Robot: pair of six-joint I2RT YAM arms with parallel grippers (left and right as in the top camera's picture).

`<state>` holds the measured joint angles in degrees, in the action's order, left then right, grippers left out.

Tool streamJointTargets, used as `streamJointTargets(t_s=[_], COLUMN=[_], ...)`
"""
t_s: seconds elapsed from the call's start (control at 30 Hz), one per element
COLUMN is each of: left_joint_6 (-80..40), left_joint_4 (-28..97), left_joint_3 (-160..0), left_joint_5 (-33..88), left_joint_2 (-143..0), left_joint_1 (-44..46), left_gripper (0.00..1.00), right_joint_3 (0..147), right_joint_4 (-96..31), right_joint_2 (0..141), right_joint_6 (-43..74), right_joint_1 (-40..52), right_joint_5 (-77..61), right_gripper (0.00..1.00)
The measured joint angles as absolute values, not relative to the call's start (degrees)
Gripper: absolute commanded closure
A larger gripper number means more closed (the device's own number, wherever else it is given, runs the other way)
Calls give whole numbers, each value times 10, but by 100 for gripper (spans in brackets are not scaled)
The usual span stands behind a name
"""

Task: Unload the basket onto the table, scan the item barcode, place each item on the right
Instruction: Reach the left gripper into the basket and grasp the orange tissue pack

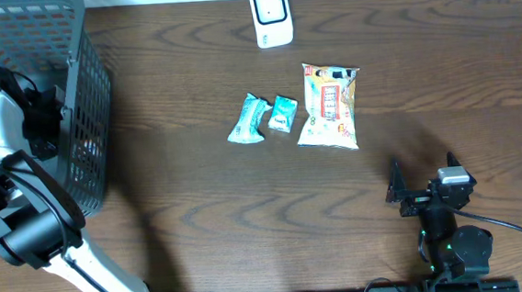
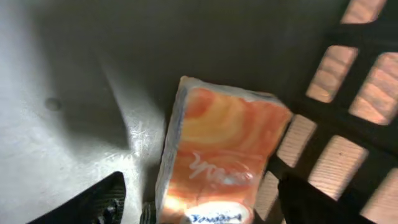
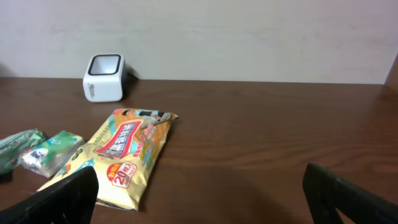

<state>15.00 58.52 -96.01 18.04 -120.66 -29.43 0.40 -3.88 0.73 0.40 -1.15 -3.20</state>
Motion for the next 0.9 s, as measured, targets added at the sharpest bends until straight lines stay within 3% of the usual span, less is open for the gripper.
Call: streamJointTargets(t_s=[0.13, 0.17, 0.2, 0.23, 0.4, 0.67, 0.9], left_joint_6=[155, 152, 155, 154, 130, -23, -124], left_joint_4=[583, 583, 578, 575, 570, 555, 476], left_joint_3=[-955, -955, -955, -955, -963, -1027, -1053], left_joint_5=[174, 174, 174, 177, 178, 162, 161], left_joint_2=[-1232, -1233, -1233, -1233, -1233, -1195, -962], left_joint_1=[-295, -295, -295, -295, -295, -302, -315], left_gripper=[54, 69, 75, 90, 93, 93, 92], right_joint_3=[4, 4, 4, 4, 4, 4, 4], right_joint_4=[-39, -39, -39, -39, -39, -39, -39], right_joint_2=[7, 7, 7, 7, 7, 7, 7], right_joint_6=[4, 4, 4, 4, 4, 4, 4], right_joint_1=[-11, -11, -11, -11, -11, -11, -11], right_joint_5=[-32, -32, -32, -32, -32, -32, -32], right_gripper=[1, 1, 1, 1, 1, 1, 1])
